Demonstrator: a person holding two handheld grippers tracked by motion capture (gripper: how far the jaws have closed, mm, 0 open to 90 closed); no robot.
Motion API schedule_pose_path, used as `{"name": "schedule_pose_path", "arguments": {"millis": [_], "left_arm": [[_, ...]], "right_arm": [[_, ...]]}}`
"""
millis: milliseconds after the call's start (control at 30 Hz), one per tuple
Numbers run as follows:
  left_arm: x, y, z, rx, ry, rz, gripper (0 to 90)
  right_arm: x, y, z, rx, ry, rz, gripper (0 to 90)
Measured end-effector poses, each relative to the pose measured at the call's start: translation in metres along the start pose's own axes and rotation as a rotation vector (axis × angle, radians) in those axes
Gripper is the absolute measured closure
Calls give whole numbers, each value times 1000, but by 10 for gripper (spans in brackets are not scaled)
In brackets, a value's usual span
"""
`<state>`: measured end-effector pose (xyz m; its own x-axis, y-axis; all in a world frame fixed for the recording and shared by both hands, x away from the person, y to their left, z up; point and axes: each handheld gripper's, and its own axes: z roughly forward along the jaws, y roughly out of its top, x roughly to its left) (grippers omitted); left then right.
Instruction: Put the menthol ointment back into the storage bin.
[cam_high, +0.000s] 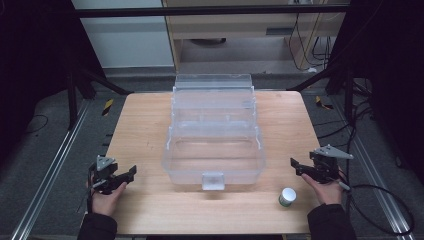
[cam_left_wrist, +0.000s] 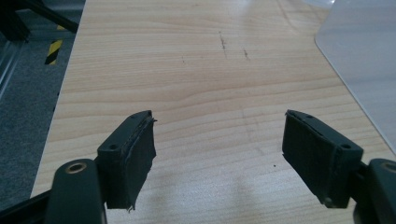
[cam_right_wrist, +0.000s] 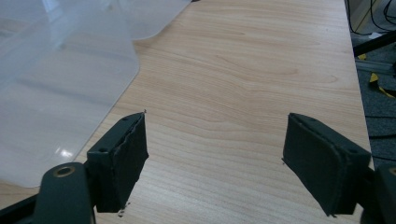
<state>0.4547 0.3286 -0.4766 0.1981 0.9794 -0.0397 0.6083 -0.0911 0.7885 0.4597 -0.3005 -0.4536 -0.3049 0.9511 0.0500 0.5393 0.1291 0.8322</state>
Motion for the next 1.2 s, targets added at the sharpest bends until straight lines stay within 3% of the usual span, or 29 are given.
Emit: {"name": "schedule_pose_path", "arguments": {"millis": [233,400,833,1200], "left_arm": [[1,-1,-2,7,11,-9,272],[3,-1,-2,11,17,-13,272],[2,-2,-1,24,12,-4,272],[1,-1,-1,25,8,5,272]], "right_arm": [[5,7,-5,25,38,-5,235],[12,16,-7,62,60,-68,247],[19,38,-16,75,110,-127,227],[28,62,-24,165,202,-243,197]]}}
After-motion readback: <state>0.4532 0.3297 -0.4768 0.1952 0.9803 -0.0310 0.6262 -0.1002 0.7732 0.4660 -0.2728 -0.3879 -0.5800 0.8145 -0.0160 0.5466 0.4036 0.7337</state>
